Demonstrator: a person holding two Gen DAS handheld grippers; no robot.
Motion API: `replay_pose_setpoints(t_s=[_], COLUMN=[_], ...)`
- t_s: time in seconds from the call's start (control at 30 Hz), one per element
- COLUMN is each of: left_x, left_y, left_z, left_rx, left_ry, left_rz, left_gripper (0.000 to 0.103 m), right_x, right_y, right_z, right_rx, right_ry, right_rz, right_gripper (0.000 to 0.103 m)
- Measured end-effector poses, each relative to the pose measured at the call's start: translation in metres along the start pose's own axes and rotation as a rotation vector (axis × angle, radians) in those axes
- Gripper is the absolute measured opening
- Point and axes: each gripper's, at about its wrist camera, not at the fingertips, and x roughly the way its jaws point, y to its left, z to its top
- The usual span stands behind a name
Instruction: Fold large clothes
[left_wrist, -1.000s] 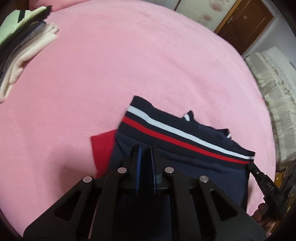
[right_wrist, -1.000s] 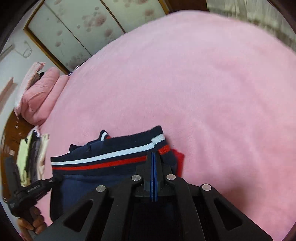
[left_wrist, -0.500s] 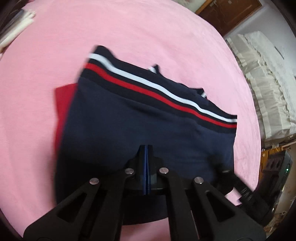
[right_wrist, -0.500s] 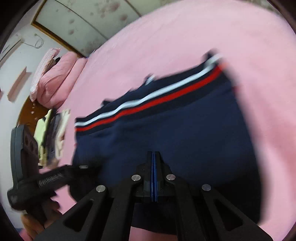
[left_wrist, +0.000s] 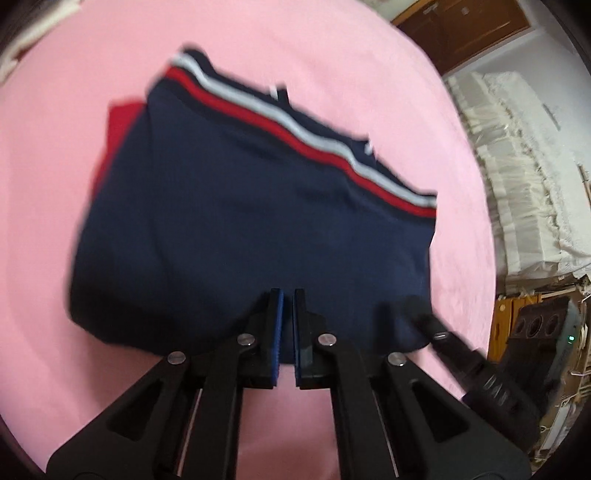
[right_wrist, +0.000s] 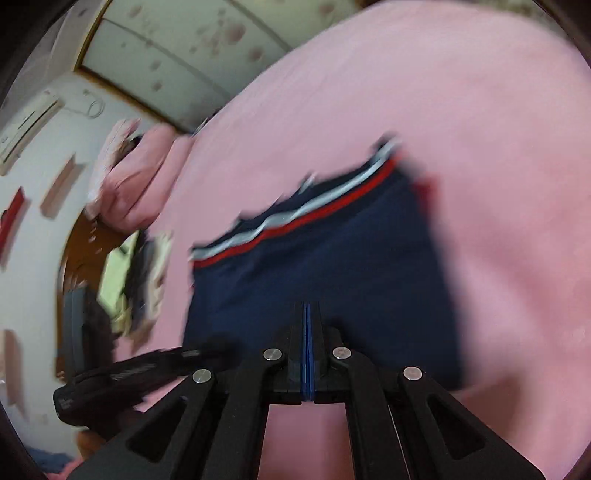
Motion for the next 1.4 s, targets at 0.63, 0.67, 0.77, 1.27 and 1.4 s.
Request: replay_pose_setpoints(t_s=[0.63,0.67,0.77,1.27,1.4], left_x=[-0.019,-0.020,-0.027,-0.050,-0.045], left_y=[0.075,0.073,0.074,0.115,0.124], left_z=[-0.033,-0.034,-0.043,-0.045,-0.036], left_rx=[-0.141,-0.160,-0.232,-0.337,-0.408], left_ry=[-0.076,-0.086,-0.092,-0.134,-0.148], left_rz=[0.171,0.163,0.114,-0.039,-0.115], left_gripper=[0.001,0.001,0.003,0.062,0.063], right_x=[-0.012,-0.013,-0.004,0.201,0.223], right_y=[-0.043,-0.031,-0.010,0.092,0.102], right_z=[-0.005,0.000,0.010,0.035,0.034], right_rx=[-0.048,-0.047,-0.015,-0.123,-0.177], right_ry=[0.035,0.019,0.039,0.217,0.227], right_rz=[-0.315,-0.278,-0.171,-0.332,-0.410], right_gripper=[0.000,0.000,0.000,0.000,0.000])
